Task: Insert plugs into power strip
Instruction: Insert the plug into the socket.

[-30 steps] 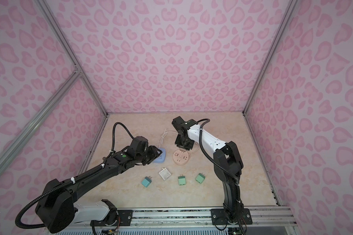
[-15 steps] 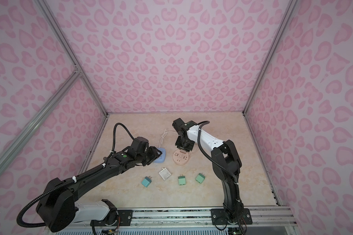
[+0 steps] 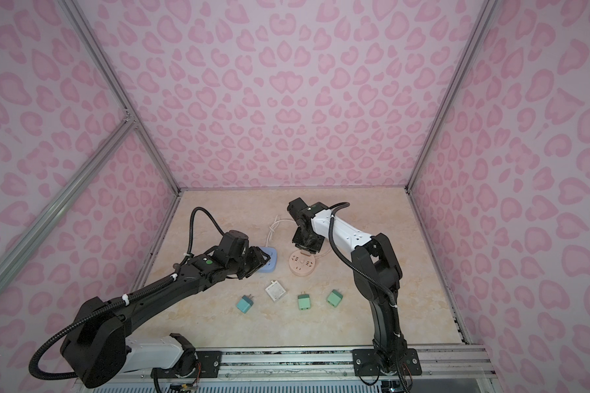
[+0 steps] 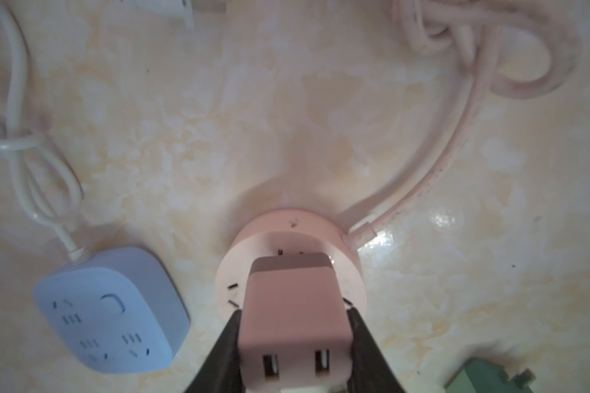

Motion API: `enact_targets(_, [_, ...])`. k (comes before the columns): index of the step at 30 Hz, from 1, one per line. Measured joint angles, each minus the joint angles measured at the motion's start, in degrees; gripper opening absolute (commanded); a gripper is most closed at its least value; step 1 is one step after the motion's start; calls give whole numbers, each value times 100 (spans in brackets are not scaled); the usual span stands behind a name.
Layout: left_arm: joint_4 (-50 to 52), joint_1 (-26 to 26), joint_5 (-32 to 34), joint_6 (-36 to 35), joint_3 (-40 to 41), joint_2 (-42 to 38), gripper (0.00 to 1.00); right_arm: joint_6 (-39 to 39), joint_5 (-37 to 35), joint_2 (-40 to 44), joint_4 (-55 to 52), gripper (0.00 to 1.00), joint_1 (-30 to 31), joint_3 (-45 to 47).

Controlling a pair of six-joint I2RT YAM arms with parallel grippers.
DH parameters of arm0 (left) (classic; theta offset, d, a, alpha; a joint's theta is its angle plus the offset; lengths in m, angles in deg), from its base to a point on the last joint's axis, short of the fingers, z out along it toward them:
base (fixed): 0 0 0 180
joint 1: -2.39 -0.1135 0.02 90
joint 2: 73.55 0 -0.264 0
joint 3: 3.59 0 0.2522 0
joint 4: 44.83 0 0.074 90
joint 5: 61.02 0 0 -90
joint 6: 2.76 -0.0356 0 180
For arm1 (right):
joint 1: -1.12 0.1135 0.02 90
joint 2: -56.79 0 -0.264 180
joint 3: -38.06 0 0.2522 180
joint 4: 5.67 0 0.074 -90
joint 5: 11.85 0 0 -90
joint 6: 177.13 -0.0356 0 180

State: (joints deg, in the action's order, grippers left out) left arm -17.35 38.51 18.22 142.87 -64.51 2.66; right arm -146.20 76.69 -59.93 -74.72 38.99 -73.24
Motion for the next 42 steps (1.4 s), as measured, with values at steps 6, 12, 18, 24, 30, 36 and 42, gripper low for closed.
enact_targets(6, [4,-11,15,-15,11,-4,51,-44,2,44,144,0,-2,118])
enact_targets(12, [2,-17,22,-20,13,-4,51,-42,-186,-170,-13,0,46,-166])
enact_targets(18, [-28,-28,22,-31,85,0,51,188,-649,-750,-501,0,221,-975])
enact_targets(24, [-37,-37,20,-31,179,-9,51,229,-984,-492,-273,0,542,-494])
enact_targets(30, [-37,-37,26,-70,199,-37,51,68,-1025,-11,463,0,614,400])
enact_targets(36, [-55,-37,39,-76,323,-17,51,-20,-1539,396,1399,0,835,1266])
enact_targets(42, [-111,-37,81,-66,400,-2,50,-146,-2162,664,1768,0,1272,1718])
